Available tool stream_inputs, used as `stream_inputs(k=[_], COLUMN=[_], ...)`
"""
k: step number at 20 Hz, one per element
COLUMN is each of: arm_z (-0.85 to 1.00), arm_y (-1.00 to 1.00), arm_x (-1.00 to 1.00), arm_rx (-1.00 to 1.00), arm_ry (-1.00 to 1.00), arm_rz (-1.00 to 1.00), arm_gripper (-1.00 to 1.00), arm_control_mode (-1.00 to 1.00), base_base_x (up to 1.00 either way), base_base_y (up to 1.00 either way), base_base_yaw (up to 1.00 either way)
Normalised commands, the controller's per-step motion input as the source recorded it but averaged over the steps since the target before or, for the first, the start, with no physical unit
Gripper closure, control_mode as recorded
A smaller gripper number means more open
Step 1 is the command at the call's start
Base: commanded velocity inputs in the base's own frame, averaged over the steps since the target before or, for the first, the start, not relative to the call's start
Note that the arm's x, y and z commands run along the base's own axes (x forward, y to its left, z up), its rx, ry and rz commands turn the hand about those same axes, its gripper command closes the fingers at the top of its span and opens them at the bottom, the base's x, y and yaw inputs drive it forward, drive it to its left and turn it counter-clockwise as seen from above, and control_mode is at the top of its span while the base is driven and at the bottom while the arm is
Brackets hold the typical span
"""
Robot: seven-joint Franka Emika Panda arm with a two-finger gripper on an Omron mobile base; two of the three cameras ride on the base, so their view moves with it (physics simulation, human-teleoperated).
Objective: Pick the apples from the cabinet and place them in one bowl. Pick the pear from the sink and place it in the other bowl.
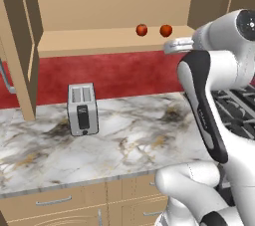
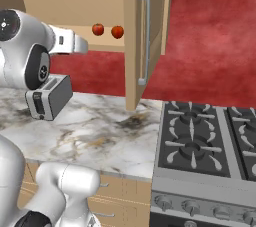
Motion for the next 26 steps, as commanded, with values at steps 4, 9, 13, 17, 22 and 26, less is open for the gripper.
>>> stream_inputs(k=[4,9,13,17,22,26], arm_z=[0.18,-0.07,-0.02,0.0,0.0,0.0], arm_y=[-0.17,-0.02,-0.06,-0.08,-0.27,-0.05], arm_x=[0.0,0.01,0.11,0.33,0.41,0.25], arm_rx=[0.0,-0.01,-0.02,-0.01,0.0,0.01], arm_ry=[0.01,-0.07,-0.2,-0.16,-0.03,0.23], arm_rz=[0.0,0.0,-0.02,-0.01,-0.05,-0.04], arm_gripper=[-1.0,-1.0,-1.0,-1.0,-1.0,-1.0], arm_control_mode=[-1.0,-1.0,-1.0,-1.0,-1.0,-1.0], base_base_x=[0.0,0.0,0.0,0.0,0.0,0.0], base_base_y=[0.0,0.0,0.0,0.0,0.0,0.0], base_base_yaw=[0.0,0.0,0.0,0.0,0.0,0.0])
